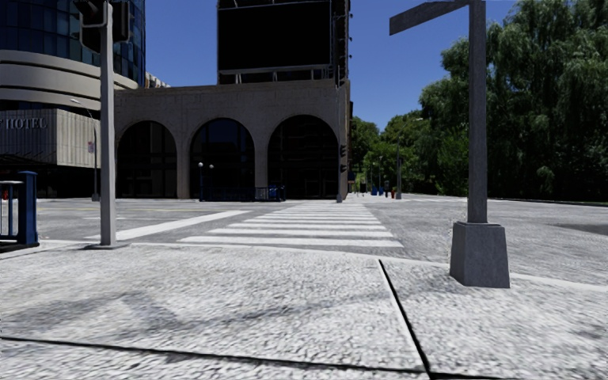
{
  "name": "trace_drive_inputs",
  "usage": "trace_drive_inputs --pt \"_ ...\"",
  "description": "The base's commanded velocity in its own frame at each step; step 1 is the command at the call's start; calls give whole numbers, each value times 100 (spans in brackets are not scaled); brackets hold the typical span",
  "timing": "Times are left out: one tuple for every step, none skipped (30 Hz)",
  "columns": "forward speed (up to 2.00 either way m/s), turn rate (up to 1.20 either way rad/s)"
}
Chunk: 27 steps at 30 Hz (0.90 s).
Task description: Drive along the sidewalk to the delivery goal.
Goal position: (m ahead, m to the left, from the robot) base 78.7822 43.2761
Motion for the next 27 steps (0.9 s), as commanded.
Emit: trace_drive_inputs --pt "200 0" --pt "200 0" --pt "200 0" --pt "200 0" --pt "200 0" --pt "200 0" --pt "200 0" --pt "200 0" --pt "200 0" --pt "200 0" --pt "200 0" --pt "200 0" --pt "200 0" --pt "200 0" --pt "200 0" --pt "200 0" --pt "200 0" --pt "200 0" --pt "200 0" --pt "200 0" --pt "200 0" --pt "200 0" --pt "200 0" --pt "200 0" --pt "200 0" --pt "200 0" --pt "200 0"
